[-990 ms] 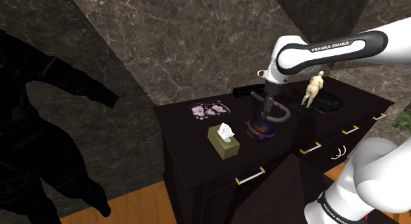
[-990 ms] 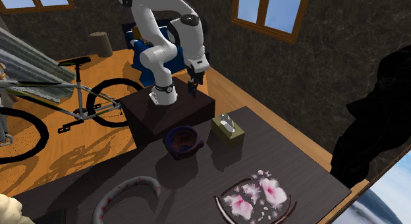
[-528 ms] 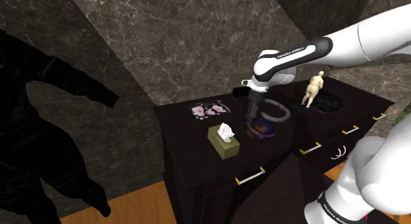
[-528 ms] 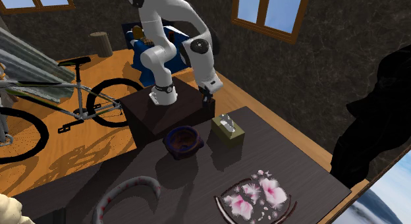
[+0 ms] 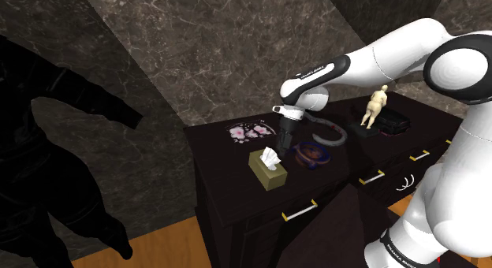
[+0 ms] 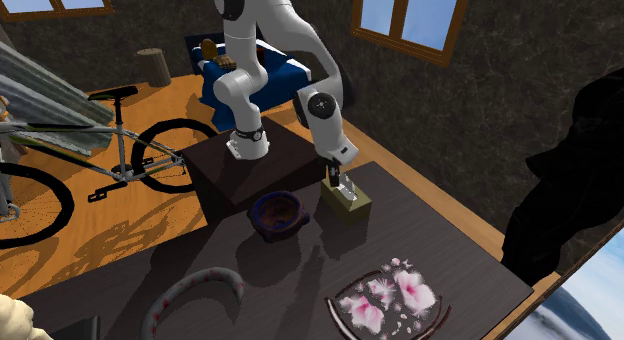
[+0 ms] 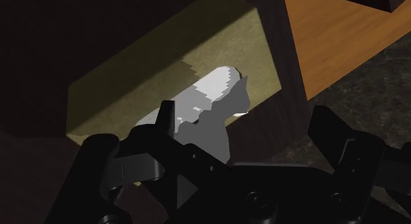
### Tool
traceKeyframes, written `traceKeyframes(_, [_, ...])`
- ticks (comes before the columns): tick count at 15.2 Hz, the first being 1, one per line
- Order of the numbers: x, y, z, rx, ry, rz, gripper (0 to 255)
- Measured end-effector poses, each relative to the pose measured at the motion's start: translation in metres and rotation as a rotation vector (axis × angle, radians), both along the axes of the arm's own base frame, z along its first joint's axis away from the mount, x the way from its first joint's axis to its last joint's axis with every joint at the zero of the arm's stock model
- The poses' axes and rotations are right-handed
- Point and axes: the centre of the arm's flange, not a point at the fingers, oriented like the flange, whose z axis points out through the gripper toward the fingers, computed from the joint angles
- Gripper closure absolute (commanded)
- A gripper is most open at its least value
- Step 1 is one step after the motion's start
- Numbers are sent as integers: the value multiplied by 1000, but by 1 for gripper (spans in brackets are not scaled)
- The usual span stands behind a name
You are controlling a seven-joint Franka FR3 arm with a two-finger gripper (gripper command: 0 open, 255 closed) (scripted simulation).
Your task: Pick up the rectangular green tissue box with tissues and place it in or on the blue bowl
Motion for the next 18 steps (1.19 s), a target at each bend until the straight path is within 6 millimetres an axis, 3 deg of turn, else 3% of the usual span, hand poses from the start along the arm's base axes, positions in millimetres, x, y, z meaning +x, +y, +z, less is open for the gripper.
traceKeyframes(6, [-2,12,-30,3,0,4,0])
traceKeyframes(12, [-3,13,-33,3,-1,3,0])
traceKeyframes(13, [-3,13,-33,3,-1,3,255])
traceKeyframes(18, [-3,15,-32,7,2,6,255])
